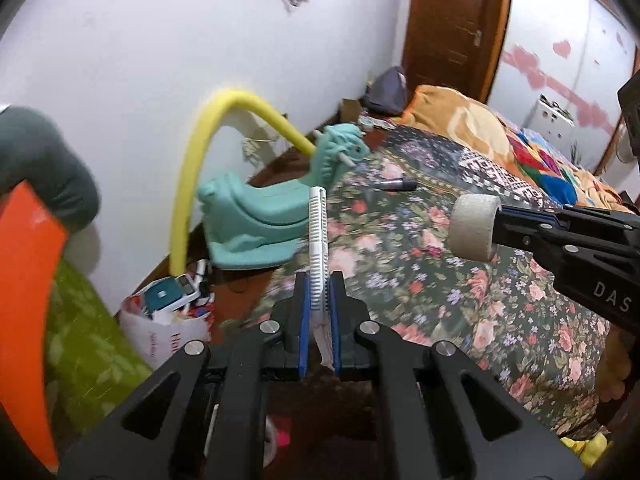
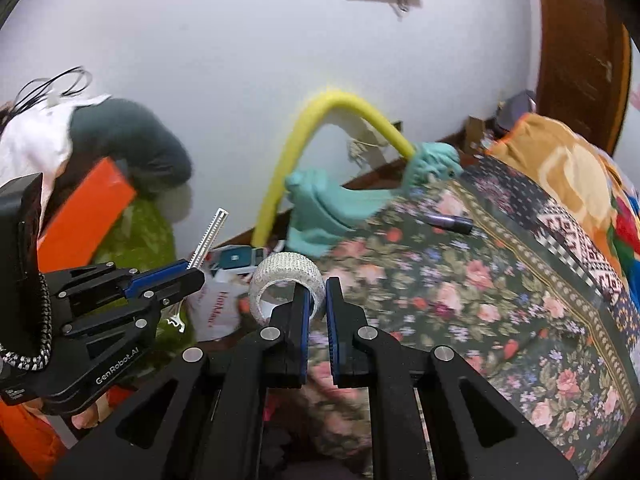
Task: Collect trash
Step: 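Carry the comb and tape roll in both grippers over the white bin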
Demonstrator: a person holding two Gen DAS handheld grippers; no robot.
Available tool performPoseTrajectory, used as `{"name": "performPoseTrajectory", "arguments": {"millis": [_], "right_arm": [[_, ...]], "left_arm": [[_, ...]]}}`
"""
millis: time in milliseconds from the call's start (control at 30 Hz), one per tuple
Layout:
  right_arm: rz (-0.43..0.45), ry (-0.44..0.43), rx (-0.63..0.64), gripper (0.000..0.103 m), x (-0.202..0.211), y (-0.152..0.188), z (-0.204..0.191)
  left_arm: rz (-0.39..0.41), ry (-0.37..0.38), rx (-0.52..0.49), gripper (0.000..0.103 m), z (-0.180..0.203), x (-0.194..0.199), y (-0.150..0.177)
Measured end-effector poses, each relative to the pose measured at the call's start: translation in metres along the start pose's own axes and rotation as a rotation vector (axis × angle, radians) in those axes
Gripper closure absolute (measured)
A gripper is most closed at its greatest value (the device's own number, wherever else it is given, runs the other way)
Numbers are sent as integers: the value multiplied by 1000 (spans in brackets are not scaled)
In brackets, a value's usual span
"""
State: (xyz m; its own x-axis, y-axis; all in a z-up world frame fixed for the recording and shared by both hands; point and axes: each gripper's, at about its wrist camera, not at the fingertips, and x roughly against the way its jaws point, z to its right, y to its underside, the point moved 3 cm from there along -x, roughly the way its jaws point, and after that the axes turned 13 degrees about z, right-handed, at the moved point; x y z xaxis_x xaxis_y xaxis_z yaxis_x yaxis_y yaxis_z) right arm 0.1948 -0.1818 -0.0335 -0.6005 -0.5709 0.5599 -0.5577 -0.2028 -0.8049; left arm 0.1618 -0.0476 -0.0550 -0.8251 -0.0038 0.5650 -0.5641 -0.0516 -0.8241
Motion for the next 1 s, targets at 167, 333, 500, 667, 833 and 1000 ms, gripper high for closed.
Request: {"name": "performPoseTrajectory", "arguments": {"millis": [167, 333, 500, 667, 833, 1000], "right_arm": [[-5, -56, 27, 96, 2, 6, -48], [-31, -102, 32, 96, -5, 19, -85], [-90, -142, 41, 96, -22, 46, -122], [-167, -164, 50, 96, -42, 77, -149], [-256, -166, 68, 96, -66, 107, -166], [-374, -166, 86, 96, -98, 142, -179]], "left_arm": [[15, -44, 49, 95, -33, 34, 18], [-5, -84, 79, 95, -64, 53, 46], [-65, -119, 108, 95, -89, 60, 88], [-141, -146, 139, 95, -110, 56, 131], [-226, -159, 170, 95, -129, 43, 172], [-295, -164, 220, 95, -142, 32, 212]]}}
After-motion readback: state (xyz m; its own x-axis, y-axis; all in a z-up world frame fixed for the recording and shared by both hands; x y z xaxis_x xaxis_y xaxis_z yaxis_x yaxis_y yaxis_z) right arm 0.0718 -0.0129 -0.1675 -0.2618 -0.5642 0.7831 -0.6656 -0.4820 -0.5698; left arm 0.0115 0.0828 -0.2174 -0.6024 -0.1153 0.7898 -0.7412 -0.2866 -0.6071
